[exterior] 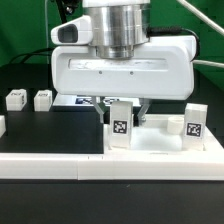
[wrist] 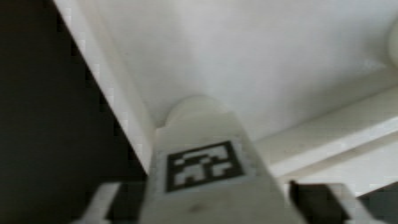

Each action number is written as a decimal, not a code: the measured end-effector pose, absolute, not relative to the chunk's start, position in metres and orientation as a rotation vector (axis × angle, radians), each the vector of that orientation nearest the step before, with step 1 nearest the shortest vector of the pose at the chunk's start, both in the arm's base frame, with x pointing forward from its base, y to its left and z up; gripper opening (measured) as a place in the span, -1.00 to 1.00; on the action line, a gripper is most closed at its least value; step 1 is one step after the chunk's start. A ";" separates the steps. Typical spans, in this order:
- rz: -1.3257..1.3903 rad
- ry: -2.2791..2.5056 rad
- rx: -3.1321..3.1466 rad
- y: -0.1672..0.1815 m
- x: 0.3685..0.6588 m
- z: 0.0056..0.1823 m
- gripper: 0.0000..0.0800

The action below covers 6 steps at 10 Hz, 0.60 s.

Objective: Assemble square table

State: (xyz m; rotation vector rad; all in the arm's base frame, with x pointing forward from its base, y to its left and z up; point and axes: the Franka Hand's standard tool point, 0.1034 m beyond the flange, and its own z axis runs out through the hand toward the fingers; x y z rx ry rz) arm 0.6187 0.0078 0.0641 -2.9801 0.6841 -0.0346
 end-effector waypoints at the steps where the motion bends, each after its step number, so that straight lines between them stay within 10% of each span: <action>1: -0.029 0.812 -2.948 0.007 0.619 0.064 -0.28; 6: 0.040 1.721 -2.516 0.006 0.622 0.064 -0.28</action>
Offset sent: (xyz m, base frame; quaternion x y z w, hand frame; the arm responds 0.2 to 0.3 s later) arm 0.0000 0.0000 0.0000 0.0000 0.0000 0.1938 0.9810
